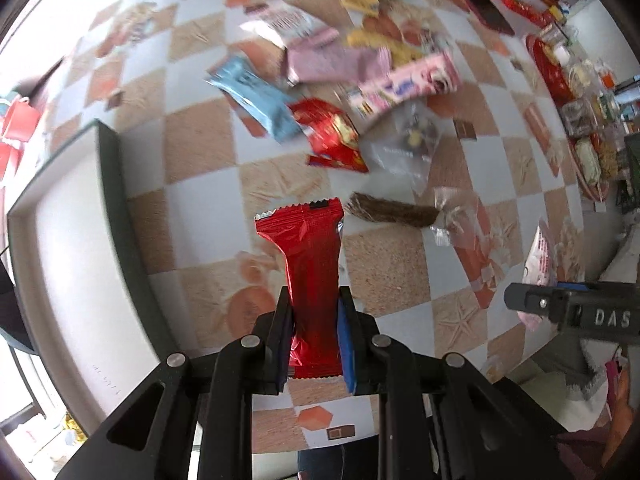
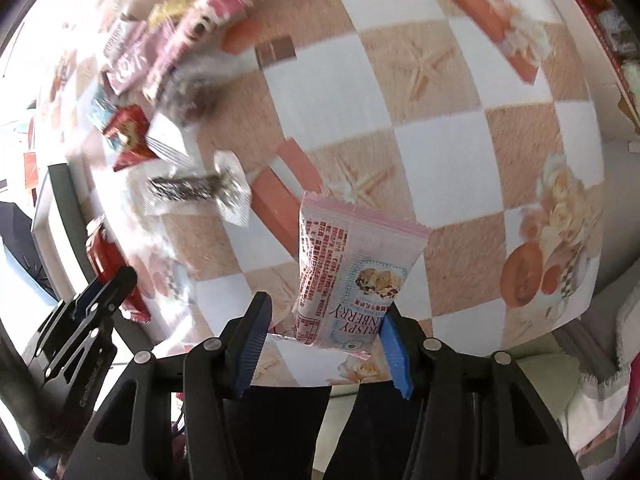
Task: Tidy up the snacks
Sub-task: 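Grasp the red candy bar with the left tool while the right tool grasps the cranberry biscuit pack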
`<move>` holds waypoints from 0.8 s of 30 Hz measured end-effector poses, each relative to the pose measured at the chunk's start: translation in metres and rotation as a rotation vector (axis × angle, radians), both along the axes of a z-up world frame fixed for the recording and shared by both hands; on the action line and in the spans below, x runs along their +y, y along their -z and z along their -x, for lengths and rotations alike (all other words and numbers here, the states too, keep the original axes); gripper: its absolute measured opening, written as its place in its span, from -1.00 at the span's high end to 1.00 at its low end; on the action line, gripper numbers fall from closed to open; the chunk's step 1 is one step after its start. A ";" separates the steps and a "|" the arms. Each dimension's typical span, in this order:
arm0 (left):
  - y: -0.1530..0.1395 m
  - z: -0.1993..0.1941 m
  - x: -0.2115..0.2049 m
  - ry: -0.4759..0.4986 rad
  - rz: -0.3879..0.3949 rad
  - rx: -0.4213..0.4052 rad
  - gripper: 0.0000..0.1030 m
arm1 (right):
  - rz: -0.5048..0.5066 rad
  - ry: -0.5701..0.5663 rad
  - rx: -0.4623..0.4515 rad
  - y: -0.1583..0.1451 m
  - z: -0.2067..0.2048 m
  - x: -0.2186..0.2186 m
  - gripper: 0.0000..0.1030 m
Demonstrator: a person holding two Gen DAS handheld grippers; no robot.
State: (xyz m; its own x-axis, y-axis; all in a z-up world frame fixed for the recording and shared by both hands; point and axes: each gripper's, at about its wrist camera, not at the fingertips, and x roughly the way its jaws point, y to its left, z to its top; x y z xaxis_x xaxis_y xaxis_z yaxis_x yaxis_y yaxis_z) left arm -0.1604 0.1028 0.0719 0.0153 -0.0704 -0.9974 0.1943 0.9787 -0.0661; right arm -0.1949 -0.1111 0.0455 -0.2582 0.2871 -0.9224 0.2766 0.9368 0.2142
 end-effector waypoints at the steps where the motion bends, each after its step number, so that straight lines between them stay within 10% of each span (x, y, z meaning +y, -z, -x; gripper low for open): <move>1: -0.006 0.003 0.006 -0.009 0.000 -0.015 0.57 | 0.001 -0.007 -0.015 -0.006 -0.005 -0.002 -0.06; 24: -0.040 0.020 0.107 -0.289 -0.039 -0.177 0.57 | -0.002 -0.282 -0.234 -0.059 -0.046 0.102 -0.06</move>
